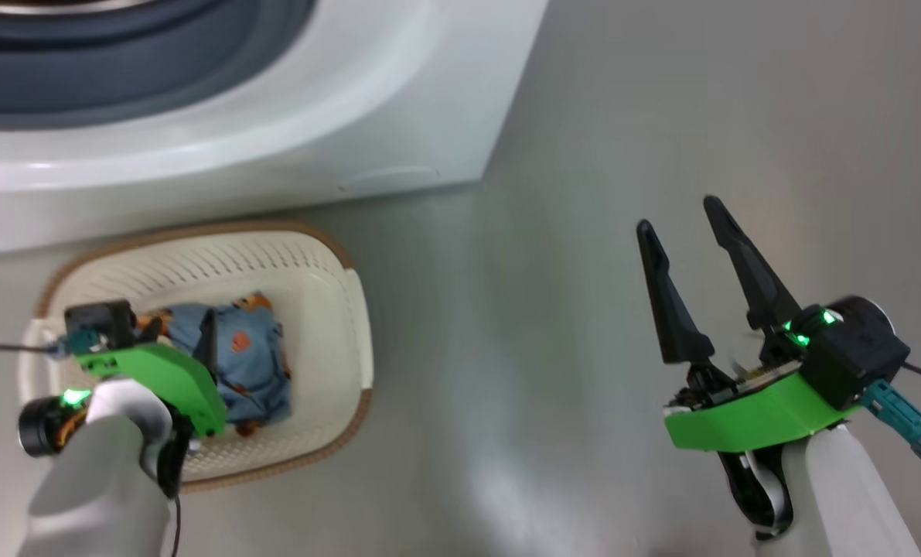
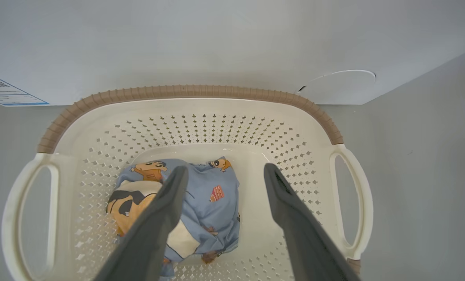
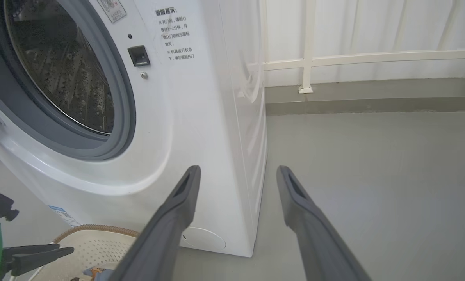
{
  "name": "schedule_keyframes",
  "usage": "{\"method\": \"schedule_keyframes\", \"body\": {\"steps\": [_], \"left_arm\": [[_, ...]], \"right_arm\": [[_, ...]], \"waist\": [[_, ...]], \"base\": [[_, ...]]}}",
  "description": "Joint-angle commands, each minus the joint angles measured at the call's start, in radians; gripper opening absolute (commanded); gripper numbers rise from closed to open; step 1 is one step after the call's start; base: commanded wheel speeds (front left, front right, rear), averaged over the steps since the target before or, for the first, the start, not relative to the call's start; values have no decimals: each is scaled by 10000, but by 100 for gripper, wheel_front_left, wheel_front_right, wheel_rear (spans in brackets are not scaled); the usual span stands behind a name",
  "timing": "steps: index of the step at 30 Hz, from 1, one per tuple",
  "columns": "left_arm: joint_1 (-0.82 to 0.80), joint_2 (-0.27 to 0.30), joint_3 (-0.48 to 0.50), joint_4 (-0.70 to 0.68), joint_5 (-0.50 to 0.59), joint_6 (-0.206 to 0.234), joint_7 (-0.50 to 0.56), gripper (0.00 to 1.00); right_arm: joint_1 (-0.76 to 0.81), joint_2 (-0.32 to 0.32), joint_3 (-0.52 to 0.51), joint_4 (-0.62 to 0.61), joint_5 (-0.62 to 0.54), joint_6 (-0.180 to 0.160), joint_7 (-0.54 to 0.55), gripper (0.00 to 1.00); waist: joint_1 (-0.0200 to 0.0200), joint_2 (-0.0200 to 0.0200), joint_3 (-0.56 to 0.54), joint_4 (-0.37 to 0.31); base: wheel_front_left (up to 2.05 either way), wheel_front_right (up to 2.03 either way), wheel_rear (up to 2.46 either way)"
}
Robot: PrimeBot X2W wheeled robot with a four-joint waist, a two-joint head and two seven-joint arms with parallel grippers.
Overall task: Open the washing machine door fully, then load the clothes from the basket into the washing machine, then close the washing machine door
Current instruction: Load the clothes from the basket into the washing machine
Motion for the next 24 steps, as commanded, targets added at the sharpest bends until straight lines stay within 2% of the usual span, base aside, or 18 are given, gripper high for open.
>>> {"method": "schedule_keyframes", "body": {"steps": [1,9,17,24], "left_arm": [[-157,370,267,46,-66,-60,43,100],[-1261,760,416,1410,-401,-160,701,100],[-1981,1042,385,1805,-438,-79,835,100],[-2238,1130,325,1976,-436,191,789,100]], "right_arm": [[-88,19,272,-193,70,16,-106,100],[-654,19,601,-78,381,16,-334,100],[-977,19,587,-168,654,16,-378,100],[-991,19,583,-305,749,16,-381,100]], "waist": [[1,0,1262,-872],[1,0,2509,-1460],[1,0,3522,-1720],[1,0,3790,-1766]], "base": [[0,0,0],[0,0,0],[0,0,0],[0,0,0]]}}
